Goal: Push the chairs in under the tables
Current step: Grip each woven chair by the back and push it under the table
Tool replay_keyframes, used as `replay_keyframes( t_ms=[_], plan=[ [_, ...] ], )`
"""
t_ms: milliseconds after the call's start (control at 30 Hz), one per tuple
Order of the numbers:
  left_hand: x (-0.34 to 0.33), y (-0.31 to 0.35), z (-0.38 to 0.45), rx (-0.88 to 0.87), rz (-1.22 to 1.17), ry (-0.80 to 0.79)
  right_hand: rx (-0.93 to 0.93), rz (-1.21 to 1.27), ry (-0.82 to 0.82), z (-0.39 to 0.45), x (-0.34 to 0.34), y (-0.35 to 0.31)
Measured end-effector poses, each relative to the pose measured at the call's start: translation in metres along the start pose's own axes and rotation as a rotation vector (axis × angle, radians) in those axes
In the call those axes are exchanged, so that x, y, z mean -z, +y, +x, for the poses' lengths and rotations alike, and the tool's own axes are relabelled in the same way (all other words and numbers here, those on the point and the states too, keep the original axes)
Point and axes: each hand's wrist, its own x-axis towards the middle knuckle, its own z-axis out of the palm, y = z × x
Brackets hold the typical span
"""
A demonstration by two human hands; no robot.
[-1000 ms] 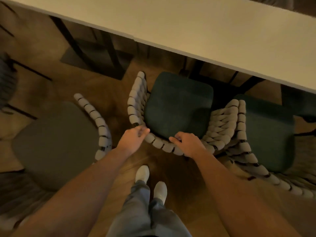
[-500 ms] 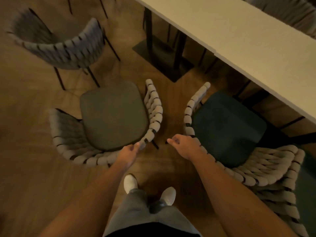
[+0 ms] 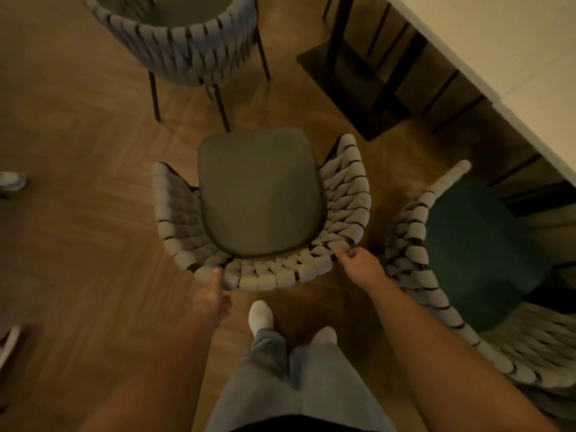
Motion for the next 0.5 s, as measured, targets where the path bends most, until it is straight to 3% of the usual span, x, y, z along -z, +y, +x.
replay_keyframes(
  t_ms=[300, 433, 500],
  plan=[
    [0.004, 0.022, 0.048, -0.088, -0.449, -0.040, -0.372, 0.579, 0.109, 0.068, -0.037, -0.015],
    [-0.001, 0.025, 0.054, -0.130, -0.464, -0.018, -0.467, 0.738, 0.156, 0.091, -0.040, -0.019],
    [-0.001, 0.024, 0.055, -0.147, -0.451, -0.029, -0.490, 0.703, 0.198, 0.092, -0.039, -0.022]
  ],
)
